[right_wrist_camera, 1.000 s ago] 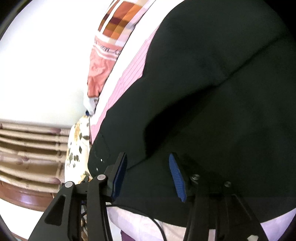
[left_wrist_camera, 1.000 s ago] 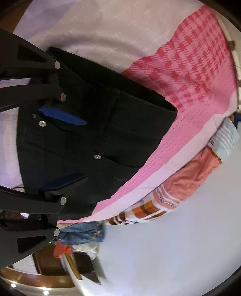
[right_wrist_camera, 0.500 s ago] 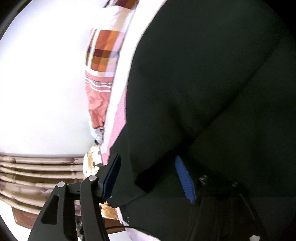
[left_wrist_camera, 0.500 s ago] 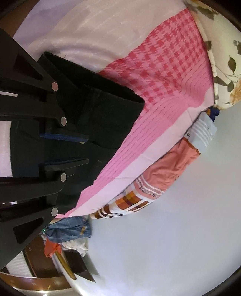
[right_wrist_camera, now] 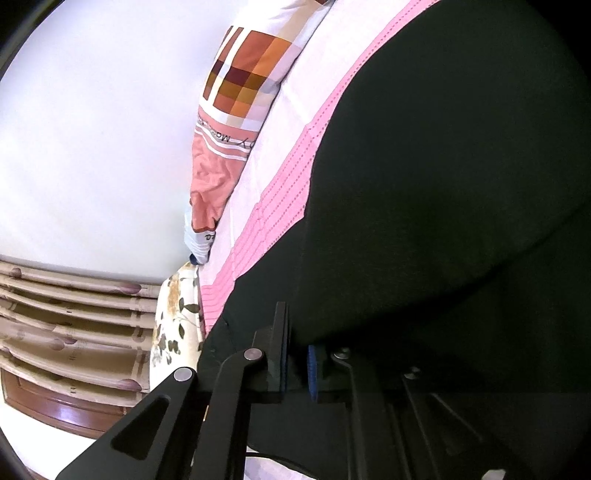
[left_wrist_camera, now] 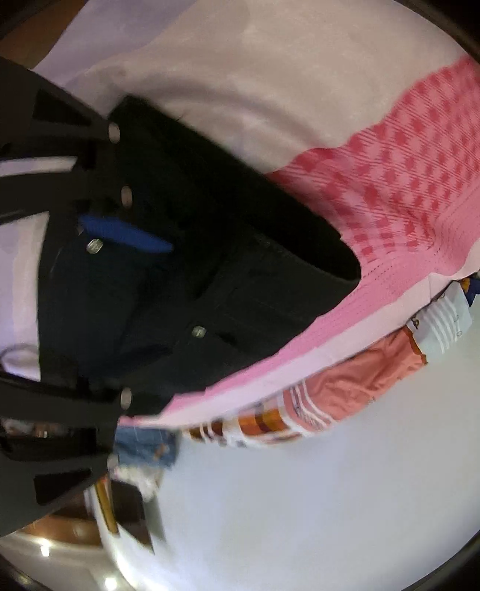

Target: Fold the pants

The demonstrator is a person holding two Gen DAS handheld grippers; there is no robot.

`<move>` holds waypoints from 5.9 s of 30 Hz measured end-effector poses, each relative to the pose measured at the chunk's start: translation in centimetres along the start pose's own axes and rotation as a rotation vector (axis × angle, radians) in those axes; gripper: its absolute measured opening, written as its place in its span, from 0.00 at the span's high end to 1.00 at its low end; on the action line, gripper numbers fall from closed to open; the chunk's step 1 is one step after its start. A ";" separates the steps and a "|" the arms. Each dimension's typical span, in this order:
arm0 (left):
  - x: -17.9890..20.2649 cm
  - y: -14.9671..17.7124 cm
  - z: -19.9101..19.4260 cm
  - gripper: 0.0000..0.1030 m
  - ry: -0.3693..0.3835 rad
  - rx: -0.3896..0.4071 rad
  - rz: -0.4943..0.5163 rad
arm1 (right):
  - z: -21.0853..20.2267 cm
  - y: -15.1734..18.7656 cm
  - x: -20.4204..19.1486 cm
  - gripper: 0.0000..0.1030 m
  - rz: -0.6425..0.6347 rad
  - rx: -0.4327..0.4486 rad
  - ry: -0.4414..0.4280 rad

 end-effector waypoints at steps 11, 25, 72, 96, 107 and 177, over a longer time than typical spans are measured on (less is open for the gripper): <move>0.3 -2.1 2.5 0.56 0.044 -0.004 -0.081 | 1.2 0.3 1.2 0.90 0.042 -0.021 -0.011; -0.3 1.6 -2.9 0.80 -0.050 0.049 -0.010 | -5.3 4.7 -1.6 0.94 -0.008 -0.018 0.020; -3.1 3.2 -0.5 0.78 -0.203 0.046 0.035 | -19.1 -4.0 15.1 0.96 0.239 0.339 0.302; -2.8 3.3 -0.7 0.78 -0.238 0.020 0.092 | -28.3 7.9 15.9 0.98 0.382 0.434 0.272; -2.9 3.4 -1.0 0.78 -0.240 0.017 0.095 | -29.3 8.7 16.5 0.98 0.408 0.452 0.291; -1.0 6.3 -3.2 0.41 -0.269 0.151 0.247 | -17.4 12.1 13.0 0.90 0.443 0.298 -0.020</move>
Point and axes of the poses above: each gripper's, at about its wrist camera, not at the fingertips, and z roughly the way its jaws point, x to its right, y to its underside, the point moved 2 cm from there along z, roughly the way its jaws point, and after that the axes turned 15 degrees about -z, right-handed, at the moved point
